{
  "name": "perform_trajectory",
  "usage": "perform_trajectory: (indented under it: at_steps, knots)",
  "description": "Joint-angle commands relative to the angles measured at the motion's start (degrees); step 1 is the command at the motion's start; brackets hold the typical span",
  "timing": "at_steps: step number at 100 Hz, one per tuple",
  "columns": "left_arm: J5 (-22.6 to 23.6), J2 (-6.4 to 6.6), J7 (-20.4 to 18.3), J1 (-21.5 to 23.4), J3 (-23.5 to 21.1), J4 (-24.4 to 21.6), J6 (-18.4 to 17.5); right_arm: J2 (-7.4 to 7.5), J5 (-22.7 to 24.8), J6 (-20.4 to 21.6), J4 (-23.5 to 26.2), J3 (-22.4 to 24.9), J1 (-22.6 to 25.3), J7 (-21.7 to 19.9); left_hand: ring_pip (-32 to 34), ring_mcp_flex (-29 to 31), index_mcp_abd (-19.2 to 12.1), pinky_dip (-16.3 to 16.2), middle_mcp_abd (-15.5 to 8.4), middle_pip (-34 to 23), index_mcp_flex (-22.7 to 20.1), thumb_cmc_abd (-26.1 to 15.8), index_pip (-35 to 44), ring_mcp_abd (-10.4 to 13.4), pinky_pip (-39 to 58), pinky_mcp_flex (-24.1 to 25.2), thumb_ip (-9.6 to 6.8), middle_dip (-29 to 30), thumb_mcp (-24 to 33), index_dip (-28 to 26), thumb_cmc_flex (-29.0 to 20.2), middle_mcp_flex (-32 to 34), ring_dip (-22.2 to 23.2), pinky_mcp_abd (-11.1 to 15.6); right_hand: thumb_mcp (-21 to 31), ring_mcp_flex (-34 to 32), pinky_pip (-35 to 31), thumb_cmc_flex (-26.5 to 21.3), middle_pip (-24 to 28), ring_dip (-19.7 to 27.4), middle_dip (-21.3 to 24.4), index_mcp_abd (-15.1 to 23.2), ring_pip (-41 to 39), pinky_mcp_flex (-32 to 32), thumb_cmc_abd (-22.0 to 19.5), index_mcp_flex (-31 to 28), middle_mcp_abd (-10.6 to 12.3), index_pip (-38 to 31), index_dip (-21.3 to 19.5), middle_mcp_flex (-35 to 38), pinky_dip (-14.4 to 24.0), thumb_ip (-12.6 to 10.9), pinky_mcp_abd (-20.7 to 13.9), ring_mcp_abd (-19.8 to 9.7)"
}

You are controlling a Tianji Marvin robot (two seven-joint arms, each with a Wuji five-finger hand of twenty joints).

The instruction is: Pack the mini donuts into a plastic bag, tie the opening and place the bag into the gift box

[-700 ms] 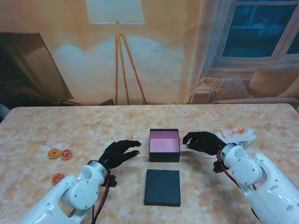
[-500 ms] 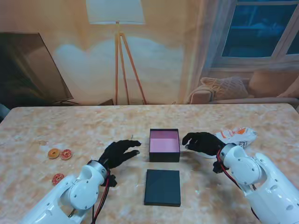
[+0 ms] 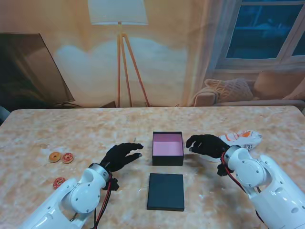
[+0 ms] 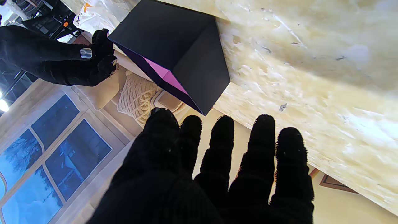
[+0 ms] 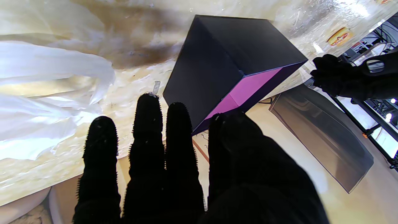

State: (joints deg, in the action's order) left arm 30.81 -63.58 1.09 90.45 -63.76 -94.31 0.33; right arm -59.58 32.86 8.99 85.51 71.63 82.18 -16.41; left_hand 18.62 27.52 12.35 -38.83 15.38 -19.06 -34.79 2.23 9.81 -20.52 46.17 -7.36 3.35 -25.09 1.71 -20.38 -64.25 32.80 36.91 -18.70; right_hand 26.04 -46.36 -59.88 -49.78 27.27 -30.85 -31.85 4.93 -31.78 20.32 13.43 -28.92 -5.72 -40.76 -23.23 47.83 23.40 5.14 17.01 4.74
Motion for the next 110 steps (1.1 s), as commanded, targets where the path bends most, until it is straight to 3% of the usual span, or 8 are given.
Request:
perform_trajectory:
  at_steps: [1, 27, 59, 77, 86, 95, 100, 110]
  knots:
    - [-0.81, -0.3, -1.02, 0.23, -0.21, -0.32, 0.31, -0.21, 0.67, -0.34, 0.71, 0.5, 1.05, -0.66, 0.42, 0.58, -0.49, 1.13, -1.65, -0.27, -0.14, 0.55, 1.04, 0.85, 0.52, 0.25, -0.57, 0.68, 0.92, -0.65, -0.23, -1.35, -0.29, -0.09, -0.62, 0.0, -0.91, 0.42, 0.04, -0.76, 0.36, 1.32, -0.29, -0.45, -0.09, 0.87, -0.83, 0.42, -0.79, -1.22, -0.09, 1.22, 1.27, 0.37]
    - [-0.61, -0.29, -0.78, 0.98, -0.96, -0.56, 0.12, 0.04, 2.65, 0.98, 1.25, 1.89, 0.41, -0.97, 0.3, 0.38, -0.51, 1.15, -1.61, -0.16, -0.22, 0.82, 1.1, 0.63, 0.44, 0.34, -0.53, 0.77, 1.76, -0.64, 0.35, -1.37, -0.27, -0.15, -0.45, 0.03, -0.84, 0.24, 0.03, -0.7, 0.32, 1.37, -0.09, -0.47, 1.7, 0.14, -0.46, 0.15, -1.17, -1.15, -0.09, 0.85, 1.07, 0.02]
    - [-0.69, -0.26, -0.99, 1.04, -0.98, -0.6, 0.39, 1.0, 11.92, 3.13, -2.45, 0.33, -4.14, -1.77, 0.06, 0.02, -0.81, 1.21, -1.84, 0.15, -0.1, 1.06, 1.03, 0.51, 0.09, 0.58, -0.45, 0.88, 2.78, -0.6, 1.26, -1.43, -0.27, -0.41, 7.67, 4.42, -1.7, 10.64, 9.03, -11.3, -10.16, 2.66, -15.18, -0.06, 8.26, -3.56, 1.09, 9.14, -7.03, -6.97, 1.6, 0.67, -2.06, -3.37]
    - [-0.65, -0.24, -1.13, 0.96, -0.89, -0.57, 0.71, 1.21, 19.32, 3.14, -4.34, -0.98, -5.6, 1.25, -0.21, -0.39, -0.63, 1.19, -1.71, 0.25, -0.17, 1.3, 1.04, 0.22, -0.11, 0.78, -0.42, 0.9, 3.58, -0.6, 1.73, -1.4, -0.34, -0.51, 13.21, 14.07, 2.48, 15.88, 7.51, -13.87, -12.4, 4.79, -14.93, -7.77, 11.94, -4.68, 0.0, 10.76, -10.68, -12.85, 1.27, -0.54, 0.37, -1.75]
    - [-0.63, -0.23, -1.23, 0.88, -0.84, -0.52, 0.83, 1.32, 22.91, 3.7, -5.65, -1.69, -6.32, 3.7, -0.33, -0.55, -0.44, 1.22, -1.71, 0.33, -0.17, 1.41, 0.91, 0.24, -0.29, 0.87, -0.41, 0.92, 4.06, -0.51, 1.98, -1.48, -0.39, -0.53, 15.87, 23.06, 5.95, 17.06, 0.19, -10.13, -7.26, 4.34, -8.04, -12.47, 14.12, -5.46, -1.45, 10.42, -11.98, -16.2, -0.61, -0.08, 0.22, 0.14]
    - [-0.7, -0.22, -1.33, 0.81, -0.79, -0.47, 0.95, 1.56, 26.01, 3.43, -6.31, -2.17, -6.73, 4.49, -0.39, -0.63, -0.07, 1.23, -1.66, 0.34, -0.4, 1.54, 0.79, 0.21, -0.41, 0.93, -0.39, 0.91, 4.51, -0.4, 2.2, -1.4, -0.41, -0.49, 17.49, 26.4, 8.5, 17.91, -7.53, 0.73, 1.59, 4.13, 4.3, -15.14, 15.35, -5.17, -2.15, 11.0, -12.45, -17.45, -4.41, 0.3, -0.5, 1.34]
    - [-0.73, -0.22, -1.34, 0.76, -0.77, -0.42, 0.98, 1.67, 27.05, 2.96, -6.57, -2.39, -6.89, 4.55, -0.43, -0.7, -0.11, 1.22, -1.76, 0.35, -0.37, 1.55, 0.67, 0.29, -0.43, 0.91, -0.38, 0.91, 4.77, -0.32, 2.38, -1.39, -0.43, -0.45, 17.93, 26.4, 8.85, 17.84, -9.37, 4.61, 4.58, 4.41, 8.45, -15.62, 15.79, -5.74, -2.16, 10.36, -13.06, -17.5, -6.16, 0.37, -0.67, 1.52]
    - [-0.79, -0.22, -1.4, 0.66, -0.73, -0.33, 1.01, 1.8, 27.99, 2.11, -7.01, -2.66, -7.12, 4.28, -0.44, -0.63, -0.22, 1.19, -1.87, 0.34, -0.32, 1.69, 0.54, 0.32, -0.47, 0.89, -0.36, 0.9, 5.27, -0.24, 2.69, -1.36, -0.44, -0.45, 18.56, 26.04, 9.13, 17.79, -10.51, 7.46, 6.67, 4.87, 12.17, -15.76, 16.49, -6.17, -2.22, 9.49, -13.98, -17.4, -7.86, 0.49, -0.94, 1.42]
